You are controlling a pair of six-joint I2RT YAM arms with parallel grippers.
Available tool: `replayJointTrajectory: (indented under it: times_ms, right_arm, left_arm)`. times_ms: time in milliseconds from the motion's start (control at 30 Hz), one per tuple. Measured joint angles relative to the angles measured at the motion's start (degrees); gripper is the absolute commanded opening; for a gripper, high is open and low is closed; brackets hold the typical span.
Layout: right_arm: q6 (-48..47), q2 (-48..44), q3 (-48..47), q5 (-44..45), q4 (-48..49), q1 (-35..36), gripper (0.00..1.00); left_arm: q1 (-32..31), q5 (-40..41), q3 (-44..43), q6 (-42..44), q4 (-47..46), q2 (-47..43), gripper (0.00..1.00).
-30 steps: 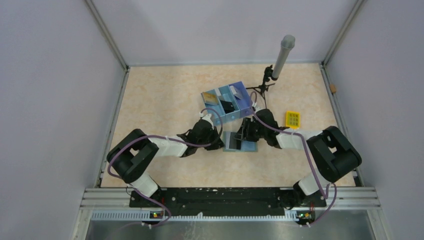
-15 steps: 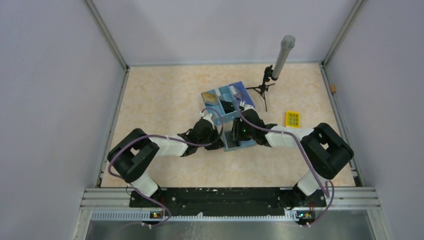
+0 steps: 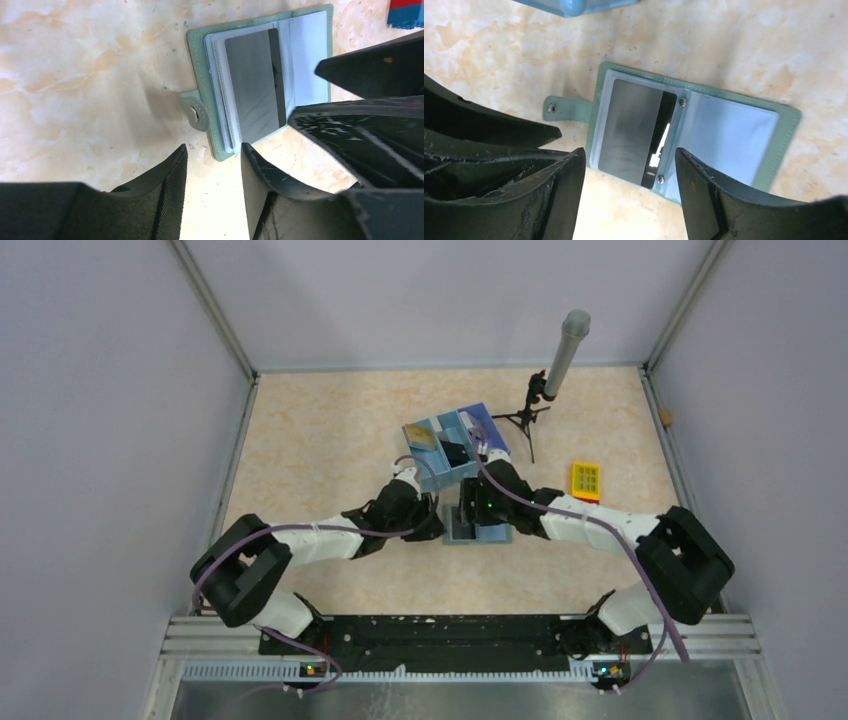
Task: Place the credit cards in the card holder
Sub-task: Insert the credit card into the card holder, then close the card holder at the center of the board.
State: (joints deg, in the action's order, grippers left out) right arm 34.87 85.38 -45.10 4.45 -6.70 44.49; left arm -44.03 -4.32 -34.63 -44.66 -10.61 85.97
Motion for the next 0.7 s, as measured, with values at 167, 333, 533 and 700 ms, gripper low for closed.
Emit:
replayJointTrajectory:
  times_ms: [167,333,533,700]
  right_arm:
    - [-2.08,-6.84,0.00,1.07,-3.72,-1.70,0.69]
    - [-4.13,-9.73,1.27,-0.09,-5.01,-8.74,0.69]
    - [-5.73,-10.78,5.99,-3.17,-5.84,-14.75,0.69]
    - [-6.27,-10.75,8.04,-5.44,-5.90,-16.28,0.68]
  left_arm:
    - [0.00,3.30,0.04,1.66,4.35,-5.05,0.51]
    - [0.02,6.71,-0.28,3.04,7.63,-5.29,0.50]
    - [0.02,7.02,-3.78,4.46,8.24,-1.05,0.40]
    - [0.07,7.48,-5.79,5.01,7.82,1.60,0.09]
